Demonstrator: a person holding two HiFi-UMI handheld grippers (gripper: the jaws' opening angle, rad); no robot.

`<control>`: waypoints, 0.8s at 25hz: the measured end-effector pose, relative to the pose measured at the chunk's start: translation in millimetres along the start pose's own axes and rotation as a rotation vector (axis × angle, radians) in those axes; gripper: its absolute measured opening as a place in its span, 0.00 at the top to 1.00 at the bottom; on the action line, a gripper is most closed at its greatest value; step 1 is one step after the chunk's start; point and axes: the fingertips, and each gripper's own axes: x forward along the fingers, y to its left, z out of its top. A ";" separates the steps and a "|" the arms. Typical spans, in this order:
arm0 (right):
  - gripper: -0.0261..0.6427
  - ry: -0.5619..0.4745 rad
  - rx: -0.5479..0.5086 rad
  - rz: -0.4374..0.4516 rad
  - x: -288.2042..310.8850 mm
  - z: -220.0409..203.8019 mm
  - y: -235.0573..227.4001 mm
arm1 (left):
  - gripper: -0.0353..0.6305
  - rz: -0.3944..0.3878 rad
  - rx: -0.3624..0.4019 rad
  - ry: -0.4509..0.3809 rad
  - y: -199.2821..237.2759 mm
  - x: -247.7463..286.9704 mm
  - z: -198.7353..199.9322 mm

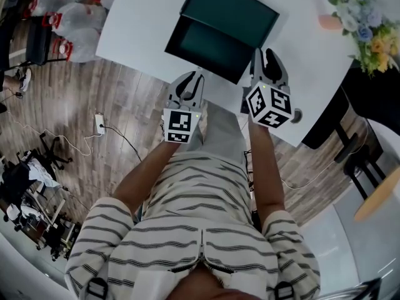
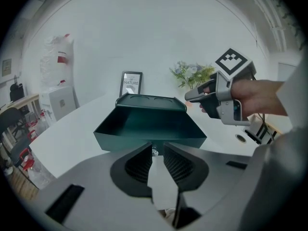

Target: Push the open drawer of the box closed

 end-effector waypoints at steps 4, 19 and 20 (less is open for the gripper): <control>0.80 0.024 0.042 0.002 11.5 -0.2 -6.0 | 0.84 -0.003 0.008 0.005 -2.6 0.9 -2.2; 0.87 0.141 0.119 0.029 36.2 -7.7 -22.5 | 0.83 0.017 0.052 0.018 -3.0 5.6 -13.7; 0.86 0.138 0.116 0.031 35.9 -5.9 -22.1 | 0.83 0.017 0.052 0.018 -3.1 5.7 -13.8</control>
